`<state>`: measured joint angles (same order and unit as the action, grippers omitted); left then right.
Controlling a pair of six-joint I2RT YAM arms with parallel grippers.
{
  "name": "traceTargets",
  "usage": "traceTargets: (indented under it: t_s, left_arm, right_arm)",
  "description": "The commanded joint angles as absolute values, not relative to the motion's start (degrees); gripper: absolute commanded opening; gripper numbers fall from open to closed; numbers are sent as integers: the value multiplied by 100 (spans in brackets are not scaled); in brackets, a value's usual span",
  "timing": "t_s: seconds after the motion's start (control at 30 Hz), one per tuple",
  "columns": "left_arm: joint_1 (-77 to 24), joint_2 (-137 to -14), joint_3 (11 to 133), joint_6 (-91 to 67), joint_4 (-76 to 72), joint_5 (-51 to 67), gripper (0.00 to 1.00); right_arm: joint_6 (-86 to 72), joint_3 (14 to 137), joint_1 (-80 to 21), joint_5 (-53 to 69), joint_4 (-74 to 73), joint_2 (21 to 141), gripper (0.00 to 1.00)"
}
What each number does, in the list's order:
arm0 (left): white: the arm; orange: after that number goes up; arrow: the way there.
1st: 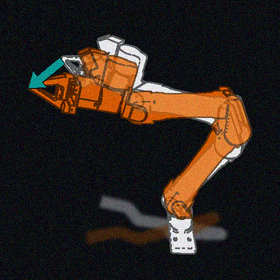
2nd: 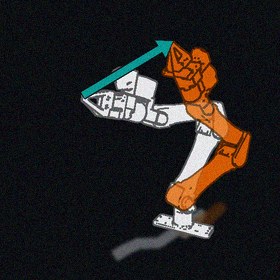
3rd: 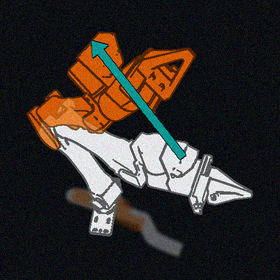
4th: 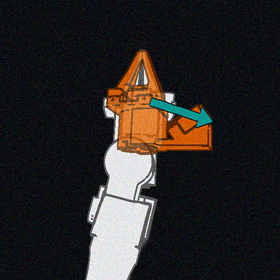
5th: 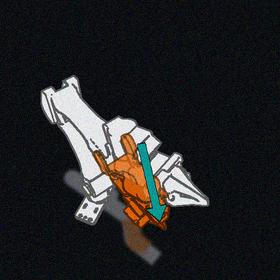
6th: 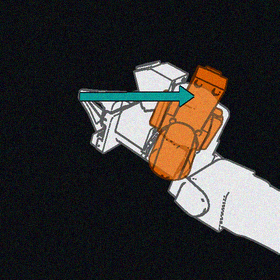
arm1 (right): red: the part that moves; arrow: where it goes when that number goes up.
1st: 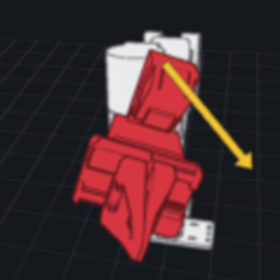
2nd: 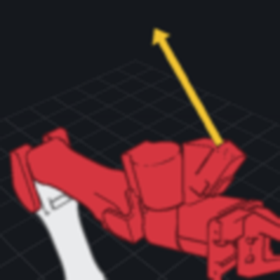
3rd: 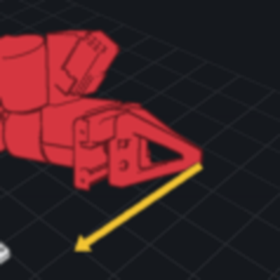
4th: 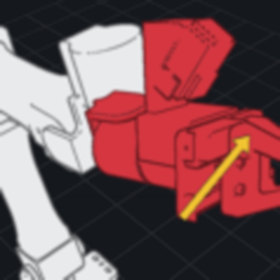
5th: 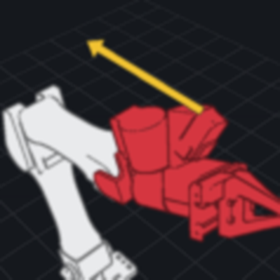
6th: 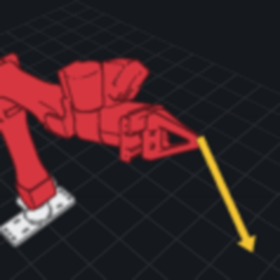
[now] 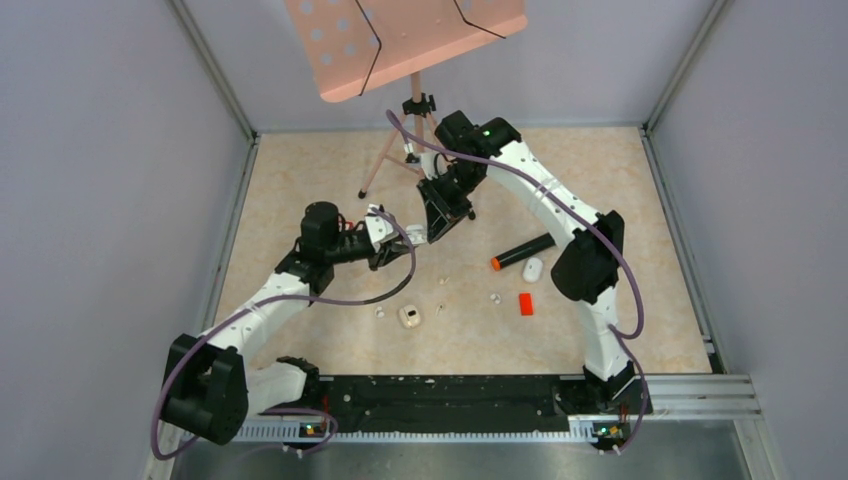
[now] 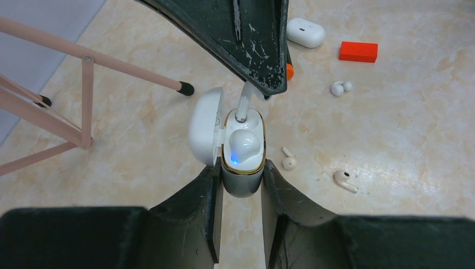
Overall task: Insert the wireless bluetooth earbuds into the charging case
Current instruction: Place the earbud in the charging case.
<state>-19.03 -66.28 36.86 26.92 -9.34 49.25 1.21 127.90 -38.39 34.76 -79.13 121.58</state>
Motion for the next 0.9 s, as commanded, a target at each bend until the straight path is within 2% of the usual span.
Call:
traceTargets:
  t_s: [0.0, 0.87]
  left_arm:
    - [-1975, -6675, 3875, 2560, -1549, 4890, 0]
    - [-2292, -6605, 3827, 3016, -1265, 5032, 0]
  right_arm:
    - [39, 12876, -3911, 3480, -7814, 12230, 0]
    - [43, 13067, -4003, 3175, -7770, 12381, 0]
